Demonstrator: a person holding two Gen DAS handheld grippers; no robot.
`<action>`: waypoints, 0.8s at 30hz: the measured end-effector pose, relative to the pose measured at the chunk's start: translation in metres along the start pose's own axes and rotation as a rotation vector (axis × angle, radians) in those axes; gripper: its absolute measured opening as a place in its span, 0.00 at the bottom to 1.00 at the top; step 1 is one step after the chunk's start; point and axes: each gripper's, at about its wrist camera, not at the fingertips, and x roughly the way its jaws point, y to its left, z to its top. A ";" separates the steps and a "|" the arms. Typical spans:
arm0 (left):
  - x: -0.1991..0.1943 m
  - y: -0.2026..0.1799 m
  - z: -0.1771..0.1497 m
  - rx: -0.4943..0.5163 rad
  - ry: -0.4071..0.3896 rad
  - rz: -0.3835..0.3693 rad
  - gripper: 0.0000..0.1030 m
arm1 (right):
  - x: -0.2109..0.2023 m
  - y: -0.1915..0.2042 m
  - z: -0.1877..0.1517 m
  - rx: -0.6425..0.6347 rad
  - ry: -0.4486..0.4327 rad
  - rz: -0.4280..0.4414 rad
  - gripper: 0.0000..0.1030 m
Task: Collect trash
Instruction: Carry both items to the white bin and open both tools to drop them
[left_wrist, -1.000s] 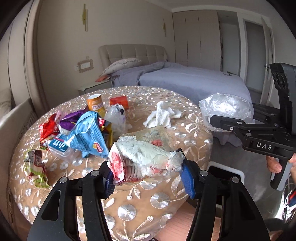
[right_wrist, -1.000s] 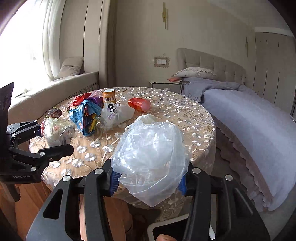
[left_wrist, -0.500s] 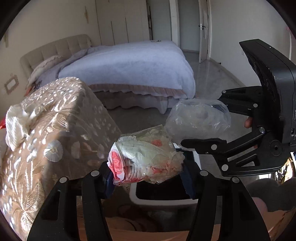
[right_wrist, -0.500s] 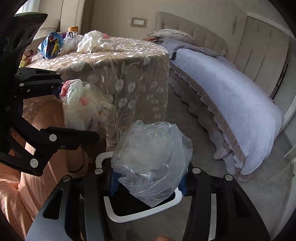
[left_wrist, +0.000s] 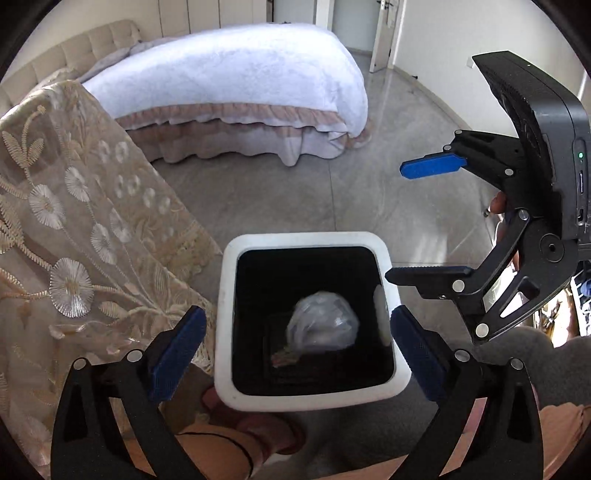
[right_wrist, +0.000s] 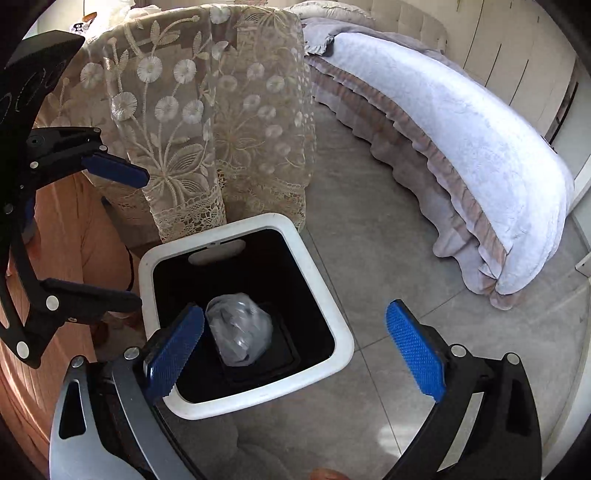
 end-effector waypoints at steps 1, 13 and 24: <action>-0.001 0.000 0.000 0.000 -0.005 -0.001 0.95 | 0.000 -0.001 0.001 0.002 -0.003 -0.005 0.96; -0.070 -0.011 0.011 0.015 -0.146 0.048 0.95 | -0.033 0.004 0.038 -0.033 -0.105 -0.017 0.96; -0.136 -0.005 0.004 -0.039 -0.257 0.131 0.95 | -0.090 0.023 0.074 -0.034 -0.239 0.026 0.96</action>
